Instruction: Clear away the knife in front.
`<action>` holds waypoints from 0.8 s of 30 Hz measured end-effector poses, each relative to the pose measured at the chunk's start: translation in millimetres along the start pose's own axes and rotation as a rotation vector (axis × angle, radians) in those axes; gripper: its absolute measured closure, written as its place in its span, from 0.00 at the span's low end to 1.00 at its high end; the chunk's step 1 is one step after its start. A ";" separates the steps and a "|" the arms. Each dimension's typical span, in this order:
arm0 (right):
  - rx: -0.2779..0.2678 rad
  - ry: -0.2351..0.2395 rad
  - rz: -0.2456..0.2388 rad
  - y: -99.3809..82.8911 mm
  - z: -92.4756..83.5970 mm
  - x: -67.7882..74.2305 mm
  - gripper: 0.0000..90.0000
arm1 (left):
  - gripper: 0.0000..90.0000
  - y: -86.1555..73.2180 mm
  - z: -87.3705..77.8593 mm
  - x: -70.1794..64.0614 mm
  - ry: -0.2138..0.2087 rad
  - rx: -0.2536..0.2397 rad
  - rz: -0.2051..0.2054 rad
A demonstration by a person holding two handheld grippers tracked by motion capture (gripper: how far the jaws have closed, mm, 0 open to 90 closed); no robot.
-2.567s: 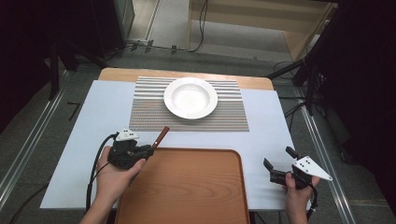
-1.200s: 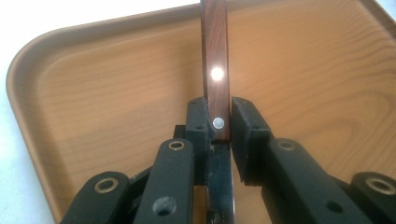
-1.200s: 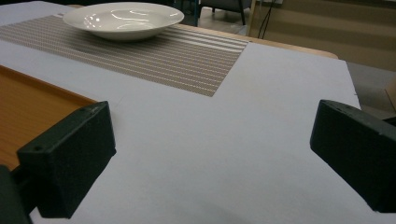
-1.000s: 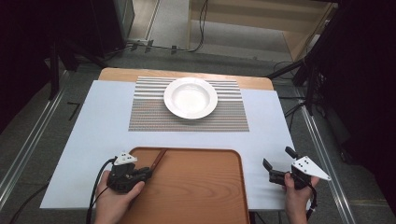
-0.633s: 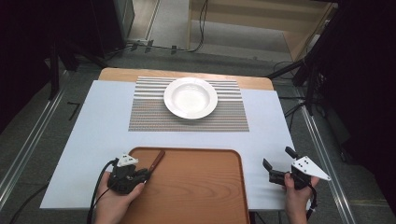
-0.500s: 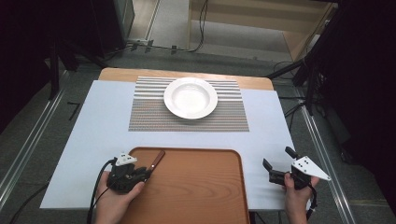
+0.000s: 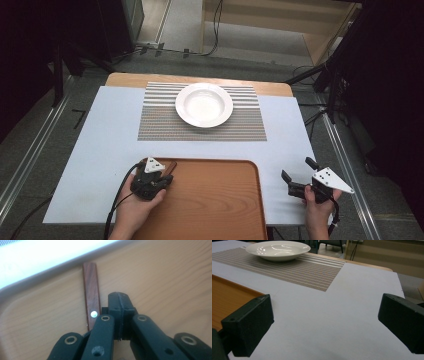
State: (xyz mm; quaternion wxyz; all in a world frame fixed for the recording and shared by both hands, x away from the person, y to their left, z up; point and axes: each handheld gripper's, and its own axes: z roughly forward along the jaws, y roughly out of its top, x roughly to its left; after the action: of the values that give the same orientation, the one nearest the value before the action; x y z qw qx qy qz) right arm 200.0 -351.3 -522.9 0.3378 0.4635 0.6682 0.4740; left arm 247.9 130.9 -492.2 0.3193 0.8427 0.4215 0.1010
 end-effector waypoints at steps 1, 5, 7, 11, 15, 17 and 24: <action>-0.001 0.001 0.000 0.0 0.0 0.0 0.00 | 0.99 -0.6 -0.6 1.1 0.000 -0.001 -0.006; -0.001 0.002 0.000 0.0 0.0 -0.1 0.00 | 0.99 -3.3 -5.6 8.3 0.025 0.005 -0.009; 0.001 0.001 0.000 0.0 0.0 0.1 0.00 | 0.99 -6.0 -9.0 13.5 0.031 0.006 -0.018; 0.002 0.000 0.000 0.1 0.1 0.2 0.00 | 0.99 -12.4 -15.6 23.4 0.038 0.002 -0.037; 0.007 -0.001 -0.001 0.1 0.2 0.6 0.00 | 0.99 -17.7 -21.1 31.7 0.047 -0.003 -0.052; 0.007 -0.002 -0.001 0.1 0.2 0.5 0.00 | 0.99 -19.7 -22.9 34.6 0.050 -0.006 -0.059; 0.007 -0.002 -0.001 0.1 0.2 0.7 0.00 | 0.99 -20.7 -26.5 38.2 0.039 -0.014 -0.055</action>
State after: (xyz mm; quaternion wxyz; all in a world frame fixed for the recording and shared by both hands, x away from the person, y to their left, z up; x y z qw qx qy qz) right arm 200.0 -350.6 -522.9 0.3372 0.4650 0.6695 0.4711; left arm 246.8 181.7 -488.3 0.3196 0.8265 0.4499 0.1115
